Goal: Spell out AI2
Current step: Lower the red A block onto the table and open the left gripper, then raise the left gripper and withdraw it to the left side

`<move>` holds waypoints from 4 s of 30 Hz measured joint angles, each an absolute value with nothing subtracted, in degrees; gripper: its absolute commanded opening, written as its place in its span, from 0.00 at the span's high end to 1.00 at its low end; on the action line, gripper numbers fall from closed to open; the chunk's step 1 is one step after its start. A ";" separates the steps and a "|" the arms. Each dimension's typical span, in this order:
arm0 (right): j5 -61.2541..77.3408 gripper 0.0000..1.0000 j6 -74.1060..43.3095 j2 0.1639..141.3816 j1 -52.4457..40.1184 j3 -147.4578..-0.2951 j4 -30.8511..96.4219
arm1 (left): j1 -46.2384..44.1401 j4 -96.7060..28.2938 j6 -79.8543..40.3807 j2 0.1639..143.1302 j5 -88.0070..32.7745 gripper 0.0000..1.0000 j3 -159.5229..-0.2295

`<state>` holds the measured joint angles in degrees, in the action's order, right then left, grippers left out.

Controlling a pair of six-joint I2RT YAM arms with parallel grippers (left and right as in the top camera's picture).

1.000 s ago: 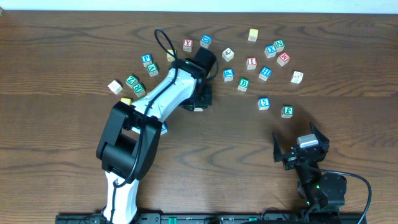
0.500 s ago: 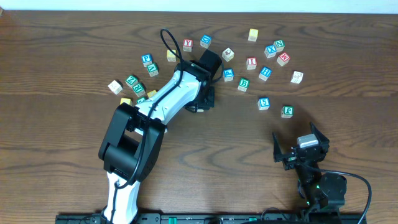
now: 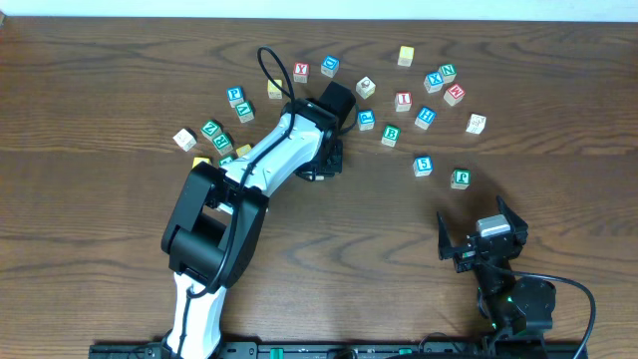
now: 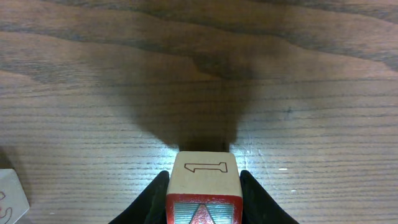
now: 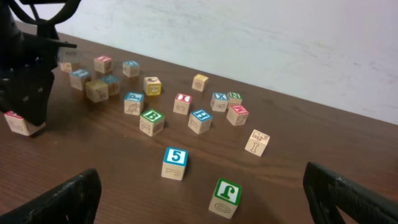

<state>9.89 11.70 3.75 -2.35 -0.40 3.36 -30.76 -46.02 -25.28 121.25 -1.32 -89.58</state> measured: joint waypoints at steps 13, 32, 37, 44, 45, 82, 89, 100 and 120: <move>9.89 0.01 11.70 3.75 -2.35 -0.40 3.36 | -30.76 -42.85 -25.26 121.30 -1.17 0.74 -89.58; 9.89 0.01 11.70 3.75 -2.35 -0.40 3.36 | -28.03 -41.85 -25.26 121.67 -0.05 0.74 -89.58; 9.89 0.01 11.70 3.75 -2.35 -0.40 3.36 | -28.08 -41.78 -25.26 122.50 -0.10 0.75 -89.58; 9.89 0.01 11.70 3.75 -2.35 -0.40 3.36 | -28.08 -41.78 -24.93 122.50 -1.06 0.74 -89.58; 9.89 0.01 11.70 3.75 -2.35 -0.40 3.36 | -28.08 -41.78 -24.71 122.50 -1.39 0.74 -89.58; 9.89 0.01 11.70 3.75 -2.35 -0.40 3.36 | -27.90 -42.04 -23.33 122.06 -3.09 0.51 -89.58; 9.89 0.01 11.70 3.75 -2.35 -0.40 3.36 | -25.36 -45.21 -21.82 112.57 -3.11 0.45 -89.36; 9.91 0.01 11.70 3.75 -2.35 -0.40 3.36 | -16.91 -57.45 -19.40 91.53 -1.39 0.08 -89.36; 10.39 0.01 11.29 3.75 -2.35 -0.40 3.20 | -11.14 -65.01 -19.40 86.56 -1.13 0.02 -89.36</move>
<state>10.39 11.29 3.75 -2.35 -0.40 3.20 -11.14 -65.01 -19.40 86.56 -1.13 -89.36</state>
